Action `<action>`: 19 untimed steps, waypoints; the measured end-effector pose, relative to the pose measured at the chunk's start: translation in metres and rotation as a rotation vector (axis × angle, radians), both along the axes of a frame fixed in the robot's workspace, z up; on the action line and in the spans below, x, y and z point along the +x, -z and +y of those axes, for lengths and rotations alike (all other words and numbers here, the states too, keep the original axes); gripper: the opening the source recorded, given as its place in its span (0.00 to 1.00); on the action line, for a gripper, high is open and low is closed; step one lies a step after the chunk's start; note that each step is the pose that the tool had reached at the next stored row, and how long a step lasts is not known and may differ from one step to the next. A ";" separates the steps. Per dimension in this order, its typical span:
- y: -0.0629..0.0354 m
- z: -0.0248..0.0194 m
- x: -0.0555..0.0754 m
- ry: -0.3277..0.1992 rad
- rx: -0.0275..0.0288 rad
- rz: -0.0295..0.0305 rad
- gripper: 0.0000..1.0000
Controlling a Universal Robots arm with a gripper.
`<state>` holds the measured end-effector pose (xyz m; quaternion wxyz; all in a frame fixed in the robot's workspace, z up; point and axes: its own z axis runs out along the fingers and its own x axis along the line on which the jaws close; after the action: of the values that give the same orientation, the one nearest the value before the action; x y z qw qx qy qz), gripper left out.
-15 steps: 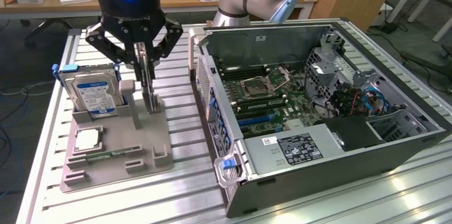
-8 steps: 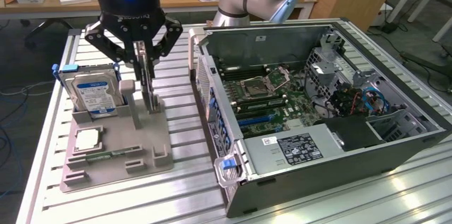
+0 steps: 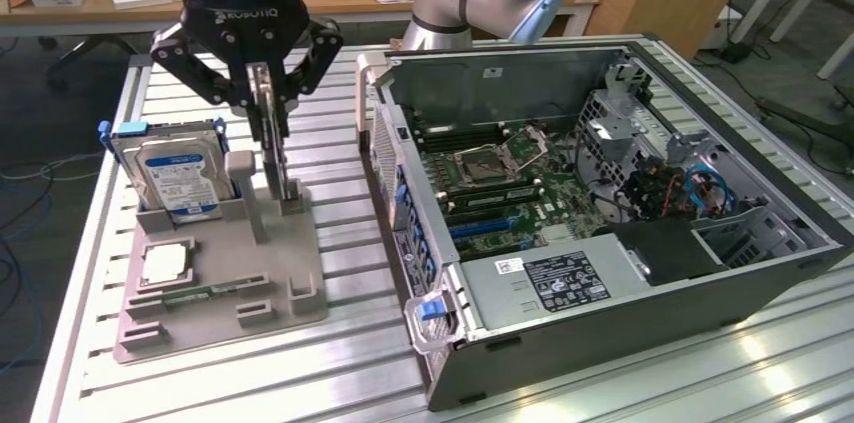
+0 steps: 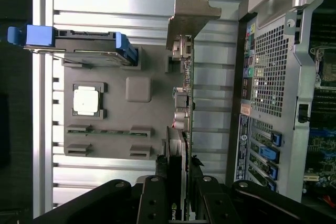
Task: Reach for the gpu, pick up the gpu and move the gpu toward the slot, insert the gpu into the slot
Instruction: 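Pick up the gpu and move the gpu toward the slot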
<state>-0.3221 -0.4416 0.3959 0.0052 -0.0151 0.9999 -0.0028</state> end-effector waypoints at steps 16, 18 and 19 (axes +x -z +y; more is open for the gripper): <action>-0.0077 0.0000 0.000 0.000 -0.0018 -0.0001 0.26; -0.0091 0.0000 0.000 0.000 -0.0022 -0.0001 0.26; -0.0097 0.0000 0.000 0.000 -0.0022 -0.0001 0.26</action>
<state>-0.3221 -0.4416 0.4056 0.0052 -0.0152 0.9999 -0.0039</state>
